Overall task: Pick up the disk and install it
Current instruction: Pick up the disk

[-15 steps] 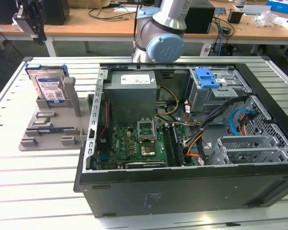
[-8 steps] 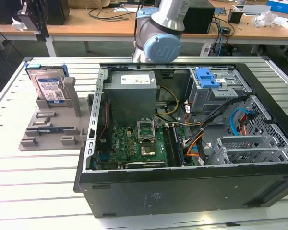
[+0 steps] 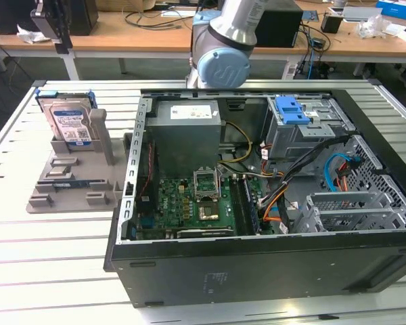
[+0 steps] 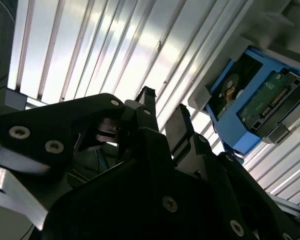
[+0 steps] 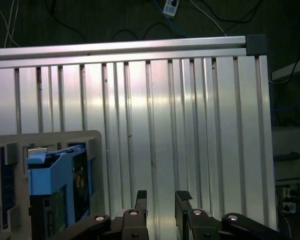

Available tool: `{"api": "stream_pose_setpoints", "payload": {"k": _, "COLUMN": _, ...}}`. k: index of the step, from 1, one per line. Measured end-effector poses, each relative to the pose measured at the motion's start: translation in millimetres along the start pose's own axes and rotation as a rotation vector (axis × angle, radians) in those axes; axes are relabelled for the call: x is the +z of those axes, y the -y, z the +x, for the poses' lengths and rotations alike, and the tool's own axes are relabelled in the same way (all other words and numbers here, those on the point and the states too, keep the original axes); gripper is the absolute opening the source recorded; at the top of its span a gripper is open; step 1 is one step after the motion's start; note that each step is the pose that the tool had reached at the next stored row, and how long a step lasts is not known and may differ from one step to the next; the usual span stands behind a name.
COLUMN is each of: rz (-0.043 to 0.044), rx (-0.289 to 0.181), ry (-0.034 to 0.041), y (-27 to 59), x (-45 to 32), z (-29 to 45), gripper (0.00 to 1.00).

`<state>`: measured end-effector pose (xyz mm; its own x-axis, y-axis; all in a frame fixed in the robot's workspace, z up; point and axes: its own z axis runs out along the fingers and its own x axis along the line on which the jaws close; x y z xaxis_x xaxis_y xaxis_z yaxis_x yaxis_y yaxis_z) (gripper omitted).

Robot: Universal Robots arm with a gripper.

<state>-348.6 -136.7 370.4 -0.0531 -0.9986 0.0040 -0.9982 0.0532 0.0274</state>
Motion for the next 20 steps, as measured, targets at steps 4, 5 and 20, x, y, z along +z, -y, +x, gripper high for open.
{"api": "stream_pose_setpoints", "payload": {"k": 4, "rz": 0.0000, "rx": 0.000, "ry": -0.0004, "y": -0.1, "x": 0.0, "z": -5.4, "gripper": 0.36}}
{"api": "stream_pose_setpoints", "payload": {"k": 5, "rz": 0.0001, "rx": 0.000, "ry": -0.0007, "y": -0.1, "x": 0.1, "z": -5.3, "gripper": 0.36}}
{"api": "stream_pose_setpoints", "payload": {"k": 20, "rz": 0.0009, "rx": -0.001, "ry": -0.0155, "y": -0.9, "x": 0.5, "z": 42.3, "gripper": 0.36}}
